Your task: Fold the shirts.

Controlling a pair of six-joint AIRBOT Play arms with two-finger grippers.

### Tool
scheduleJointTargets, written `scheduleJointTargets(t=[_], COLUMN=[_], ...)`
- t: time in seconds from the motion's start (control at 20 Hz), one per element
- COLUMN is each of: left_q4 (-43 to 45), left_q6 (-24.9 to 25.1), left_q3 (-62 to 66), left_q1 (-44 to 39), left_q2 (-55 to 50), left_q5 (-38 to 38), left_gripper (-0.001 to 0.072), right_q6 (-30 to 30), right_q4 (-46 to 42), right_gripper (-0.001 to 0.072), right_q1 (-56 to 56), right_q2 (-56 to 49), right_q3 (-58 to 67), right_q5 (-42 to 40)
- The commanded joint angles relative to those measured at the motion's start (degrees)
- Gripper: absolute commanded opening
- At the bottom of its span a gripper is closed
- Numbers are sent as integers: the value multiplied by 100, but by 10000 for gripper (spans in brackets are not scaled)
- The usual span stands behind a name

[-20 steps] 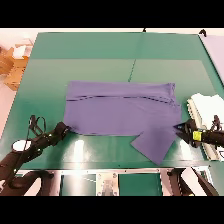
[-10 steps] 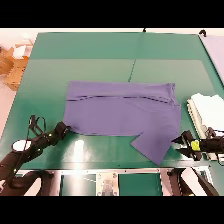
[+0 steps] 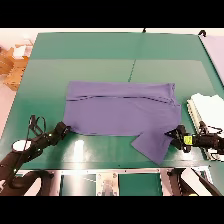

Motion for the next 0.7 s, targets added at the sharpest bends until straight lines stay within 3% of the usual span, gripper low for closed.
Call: scheduleJointTargets(t=[0.0,0.1,0.2,0.55,0.65], left_q4=[-7,-42,-136,9,459], left_q6=[0,0,4,-11,-442], left_q3=[-2,4,17,393,656], left_q1=[-4,-4,-4,-2,-2], left_q2=[4,4,4,4,4], left_q5=[-24,-26,-105,-879,-1276], left_gripper=[22,23,23,20,19], right_q6=[-254,-356,-433,-96,291], right_q4=[208,190,188,-426,-1038], right_gripper=[194,78,33,23,23], right_q1=[13,13,13,13,13], right_q2=[-7,-7,-7,-4,-4], right_q3=[7,26,26,525,737], right_q5=[133,284,409,946,1191])
